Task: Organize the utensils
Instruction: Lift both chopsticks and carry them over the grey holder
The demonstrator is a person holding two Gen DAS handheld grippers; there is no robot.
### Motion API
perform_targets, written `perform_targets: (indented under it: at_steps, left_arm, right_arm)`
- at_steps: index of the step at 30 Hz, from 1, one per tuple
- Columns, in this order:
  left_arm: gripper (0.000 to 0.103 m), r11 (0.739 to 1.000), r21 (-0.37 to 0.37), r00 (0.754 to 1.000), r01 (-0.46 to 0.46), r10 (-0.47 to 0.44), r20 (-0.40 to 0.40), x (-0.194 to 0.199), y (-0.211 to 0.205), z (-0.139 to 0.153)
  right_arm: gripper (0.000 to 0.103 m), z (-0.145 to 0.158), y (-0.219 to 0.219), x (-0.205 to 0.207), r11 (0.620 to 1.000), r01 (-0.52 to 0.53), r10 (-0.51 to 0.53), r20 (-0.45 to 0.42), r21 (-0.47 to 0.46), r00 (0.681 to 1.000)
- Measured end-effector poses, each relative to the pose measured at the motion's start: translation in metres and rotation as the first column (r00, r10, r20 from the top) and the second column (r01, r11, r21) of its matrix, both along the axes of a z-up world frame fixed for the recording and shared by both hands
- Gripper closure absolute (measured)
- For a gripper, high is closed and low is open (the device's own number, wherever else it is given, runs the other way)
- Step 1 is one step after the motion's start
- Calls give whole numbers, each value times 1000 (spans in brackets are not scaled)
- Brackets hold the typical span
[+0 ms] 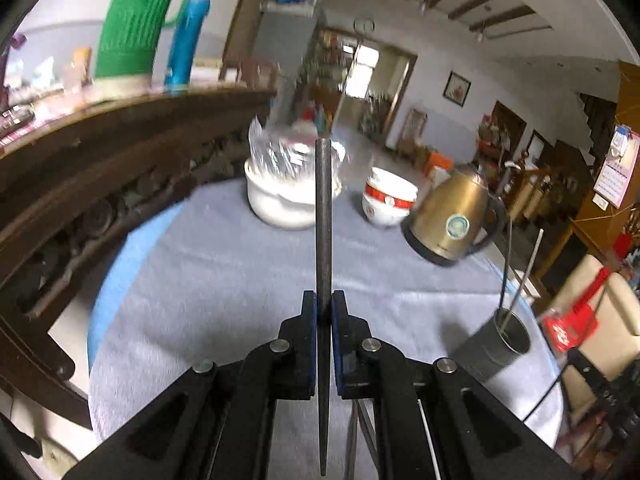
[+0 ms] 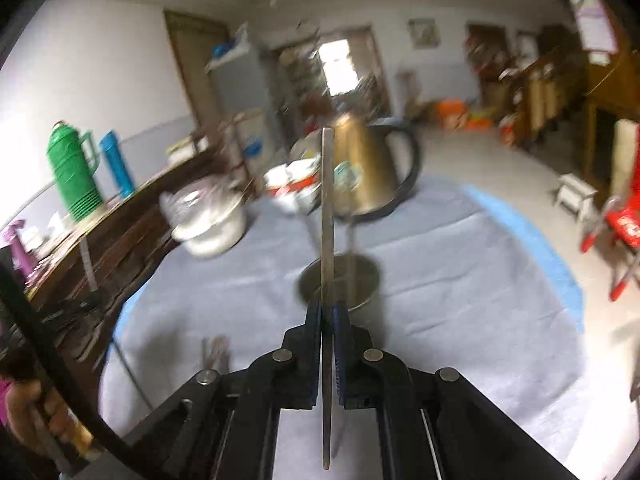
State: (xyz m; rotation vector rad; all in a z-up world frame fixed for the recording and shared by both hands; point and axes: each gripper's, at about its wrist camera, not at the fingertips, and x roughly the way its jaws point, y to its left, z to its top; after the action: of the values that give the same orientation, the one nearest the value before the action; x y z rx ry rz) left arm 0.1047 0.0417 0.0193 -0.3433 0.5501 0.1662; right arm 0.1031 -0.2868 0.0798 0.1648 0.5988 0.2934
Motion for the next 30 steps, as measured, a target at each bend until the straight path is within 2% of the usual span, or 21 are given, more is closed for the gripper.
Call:
perform_targets:
  at_steps: [3, 6, 12, 24, 27, 30]
  left_arm:
    - [96, 1000, 18, 1000, -25, 25, 12, -6, -1, -6]
    - [96, 999, 20, 999, -42, 42, 0, -14, 2, -14]
    - [96, 999, 15, 999, -43, 43, 7, -41, 2, -2]
    - [96, 997, -64, 999, -44, 45, 10, -81, 15, 4]
    - [97, 995, -87, 999, -42, 43, 14, -82, 17, 6]
    - [97, 993, -113, 999, -44, 47, 26, -83, 20, 11]
  right_arm:
    - [97, -12, -10, 7, 997, 58, -55, 65, -44, 996]
    - [97, -22, -21, 4, 995, 77, -72, 71, -64, 995]
    - [97, -25, -20, -20, 994, 65, -56, 101, -85, 993]
    - [97, -26, -39, -53, 997, 69, -67, 68, -36, 995]
    - [97, -25, -43, -51, 997, 70, -69, 55, -19, 996]
    - [97, -25, -51, -45, 996, 78, -79, 30, 36, 996]
